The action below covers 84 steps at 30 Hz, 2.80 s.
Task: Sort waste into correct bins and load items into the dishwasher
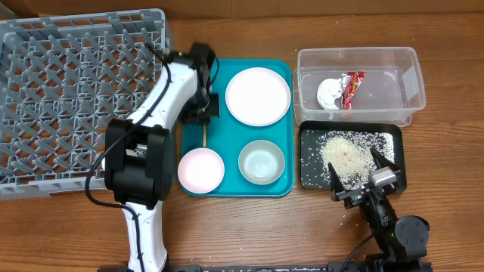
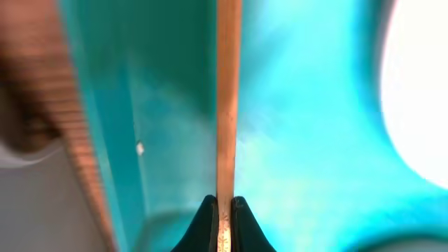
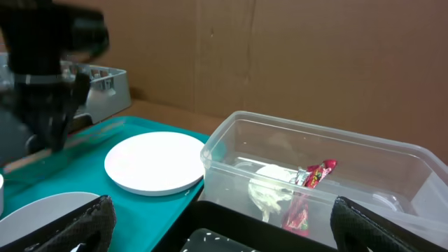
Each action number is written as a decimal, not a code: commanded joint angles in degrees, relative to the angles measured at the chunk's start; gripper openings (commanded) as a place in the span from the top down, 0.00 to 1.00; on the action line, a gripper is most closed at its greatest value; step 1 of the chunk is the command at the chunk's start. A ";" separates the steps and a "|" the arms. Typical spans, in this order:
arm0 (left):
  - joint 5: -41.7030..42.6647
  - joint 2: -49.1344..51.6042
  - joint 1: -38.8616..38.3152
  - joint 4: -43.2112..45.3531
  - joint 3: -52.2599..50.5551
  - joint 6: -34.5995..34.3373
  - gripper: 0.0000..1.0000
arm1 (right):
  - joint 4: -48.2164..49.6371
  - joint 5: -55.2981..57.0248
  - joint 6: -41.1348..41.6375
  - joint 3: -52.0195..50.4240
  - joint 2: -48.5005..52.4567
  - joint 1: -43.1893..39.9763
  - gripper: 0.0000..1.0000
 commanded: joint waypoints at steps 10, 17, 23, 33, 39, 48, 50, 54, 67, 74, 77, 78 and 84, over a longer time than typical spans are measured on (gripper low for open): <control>-15.78 -5.99 2.56 -16.31 14.03 3.76 0.96 | 0.39 0.13 0.20 -0.59 -0.55 0.11 0.00; -10.40 -5.97 12.61 -15.34 13.90 4.50 0.96 | 0.39 0.13 0.22 -0.59 -0.57 0.09 0.01; -3.67 -5.90 16.37 -11.56 13.60 11.50 0.96 | 0.39 0.13 0.22 -0.59 -0.55 0.11 0.00; -4.74 -5.88 16.39 -5.95 5.38 14.43 0.96 | 0.39 0.13 0.20 -0.59 -0.55 0.09 0.00; -2.40 -6.38 16.35 -9.92 7.93 16.74 0.66 | 0.39 0.13 0.20 -0.59 -0.55 0.09 0.00; 8.48 -13.44 11.56 -18.01 23.47 15.23 0.42 | 0.39 0.13 0.20 -0.57 -0.55 0.09 0.00; 11.08 -15.02 8.61 -16.98 23.45 14.84 0.37 | 0.39 0.13 0.20 -0.59 -0.55 0.11 0.00; 13.05 -15.15 1.79 -15.67 22.34 14.84 0.25 | 0.39 0.13 0.20 -0.57 -0.55 0.09 0.00; -3.85 -9.66 -5.33 -12.35 10.36 -5.55 0.31 | 0.39 0.13 0.20 -0.59 -0.55 0.11 0.00; -4.74 -9.66 -1.97 -9.22 0.68 -4.94 0.96 | 0.39 0.13 0.20 -0.59 -0.55 0.11 0.00; -4.13 -9.66 -1.25 -7.89 -4.15 -4.46 0.96 | 0.39 0.13 0.22 -0.59 -0.55 0.11 0.00; -4.13 -9.66 -1.11 -7.37 -5.55 -4.15 0.96 | 0.39 0.13 0.20 -0.59 -0.55 0.11 0.00; -4.37 -9.68 0.87 -7.89 -11.15 -5.60 0.96 | 0.39 0.13 0.20 -0.59 -0.55 0.11 0.00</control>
